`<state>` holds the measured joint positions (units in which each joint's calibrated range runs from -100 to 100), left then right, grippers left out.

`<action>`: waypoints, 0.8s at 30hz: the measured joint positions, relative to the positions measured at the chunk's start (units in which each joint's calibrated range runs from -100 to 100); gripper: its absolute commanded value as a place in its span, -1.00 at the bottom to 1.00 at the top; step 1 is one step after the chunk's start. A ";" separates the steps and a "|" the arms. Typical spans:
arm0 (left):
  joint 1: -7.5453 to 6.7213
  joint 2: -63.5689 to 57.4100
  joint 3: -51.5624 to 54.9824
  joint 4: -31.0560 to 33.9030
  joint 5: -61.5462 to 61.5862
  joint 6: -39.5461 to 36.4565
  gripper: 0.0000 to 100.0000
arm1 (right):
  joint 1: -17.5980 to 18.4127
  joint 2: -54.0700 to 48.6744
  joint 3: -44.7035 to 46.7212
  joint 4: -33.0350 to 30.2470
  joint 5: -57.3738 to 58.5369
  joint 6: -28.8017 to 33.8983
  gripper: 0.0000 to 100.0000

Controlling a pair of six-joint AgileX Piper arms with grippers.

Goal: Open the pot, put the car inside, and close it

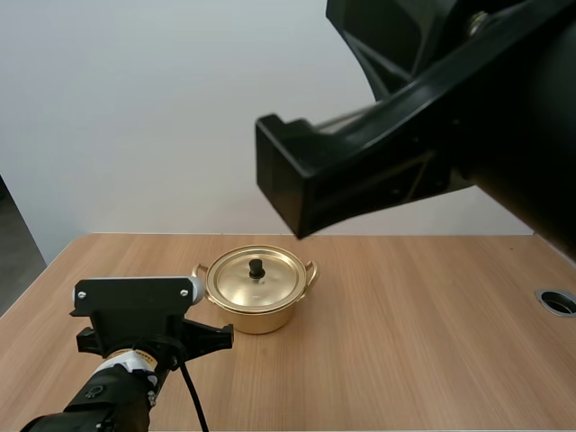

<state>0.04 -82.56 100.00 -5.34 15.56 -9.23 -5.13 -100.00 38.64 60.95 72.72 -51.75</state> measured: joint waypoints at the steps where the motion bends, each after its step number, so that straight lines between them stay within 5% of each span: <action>1: 0.00 0.00 0.00 0.00 0.00 0.00 -1.00 | 0.00 0.00 0.00 0.00 0.00 0.00 -1.00; 16: -0.02 -17.41 0.00 -0.22 15.42 0.00 -1.00 | 0.00 0.00 0.00 0.00 0.00 0.00 -1.00; 24: -0.02 -17.44 0.00 -0.22 11.84 0.00 -1.00 | 0.00 0.00 0.00 0.00 0.00 0.00 -1.00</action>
<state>0.01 -100.00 100.00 -5.56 27.41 -9.23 -5.13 -100.00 38.64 60.95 72.72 -51.75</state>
